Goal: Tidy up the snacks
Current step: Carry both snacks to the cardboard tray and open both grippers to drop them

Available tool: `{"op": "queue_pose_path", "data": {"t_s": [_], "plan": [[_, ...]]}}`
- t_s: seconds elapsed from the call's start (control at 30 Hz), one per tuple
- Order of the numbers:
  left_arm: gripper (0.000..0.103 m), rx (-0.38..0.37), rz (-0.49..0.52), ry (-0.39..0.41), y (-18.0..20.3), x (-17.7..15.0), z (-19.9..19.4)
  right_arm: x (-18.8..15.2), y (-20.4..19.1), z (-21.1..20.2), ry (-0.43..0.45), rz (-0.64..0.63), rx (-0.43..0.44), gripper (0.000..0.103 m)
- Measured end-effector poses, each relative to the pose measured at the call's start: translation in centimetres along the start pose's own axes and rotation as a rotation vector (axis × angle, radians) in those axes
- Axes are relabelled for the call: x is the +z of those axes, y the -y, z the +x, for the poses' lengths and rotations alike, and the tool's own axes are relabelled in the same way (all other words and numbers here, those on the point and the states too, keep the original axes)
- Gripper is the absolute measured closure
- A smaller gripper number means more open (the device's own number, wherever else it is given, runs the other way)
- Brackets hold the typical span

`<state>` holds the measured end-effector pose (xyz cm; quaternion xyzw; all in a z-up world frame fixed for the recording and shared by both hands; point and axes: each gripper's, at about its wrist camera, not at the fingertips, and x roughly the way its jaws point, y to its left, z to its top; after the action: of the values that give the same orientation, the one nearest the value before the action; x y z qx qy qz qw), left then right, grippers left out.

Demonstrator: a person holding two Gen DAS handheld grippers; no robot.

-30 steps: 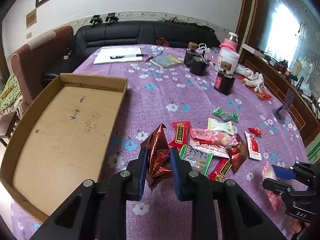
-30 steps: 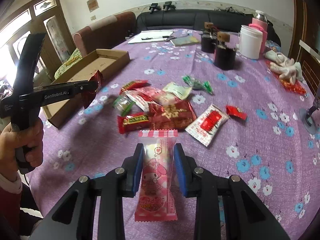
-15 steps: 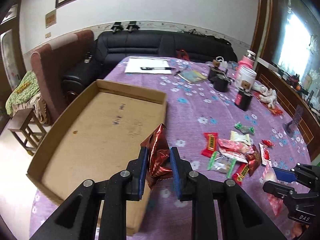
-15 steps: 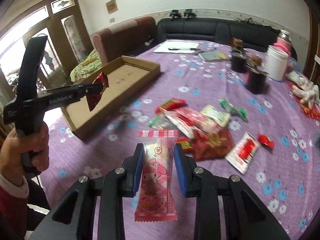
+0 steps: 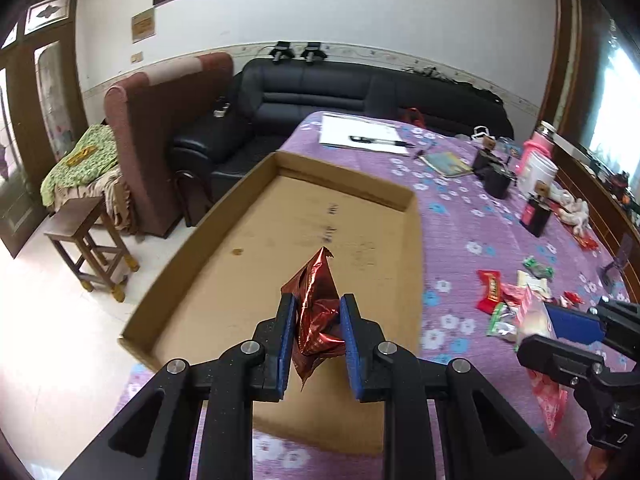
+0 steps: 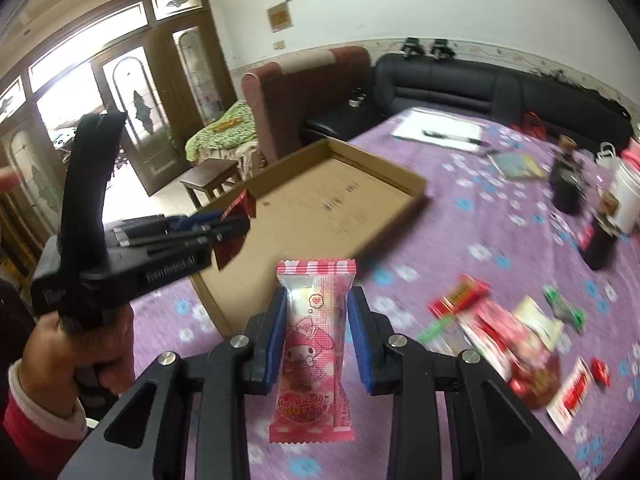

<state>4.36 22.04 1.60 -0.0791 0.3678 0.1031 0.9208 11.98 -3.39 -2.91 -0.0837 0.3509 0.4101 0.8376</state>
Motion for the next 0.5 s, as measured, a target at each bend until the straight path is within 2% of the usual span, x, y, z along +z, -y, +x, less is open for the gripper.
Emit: {"op": "queue_pose_path", "data": {"t_s": [0.23,0.5], "plan": [[0.079,0.054,-0.020,-0.012,-3.0,0.3,1.2,2.4,-2.7,3.7,-0.004,-0.036,0.033,0.073],[0.079,0.078,-0.028,-0.033,-4.9,0.7,2.7,2.9,-4.4,8.2,-0.059,-0.047,0.050,0.073]]}}
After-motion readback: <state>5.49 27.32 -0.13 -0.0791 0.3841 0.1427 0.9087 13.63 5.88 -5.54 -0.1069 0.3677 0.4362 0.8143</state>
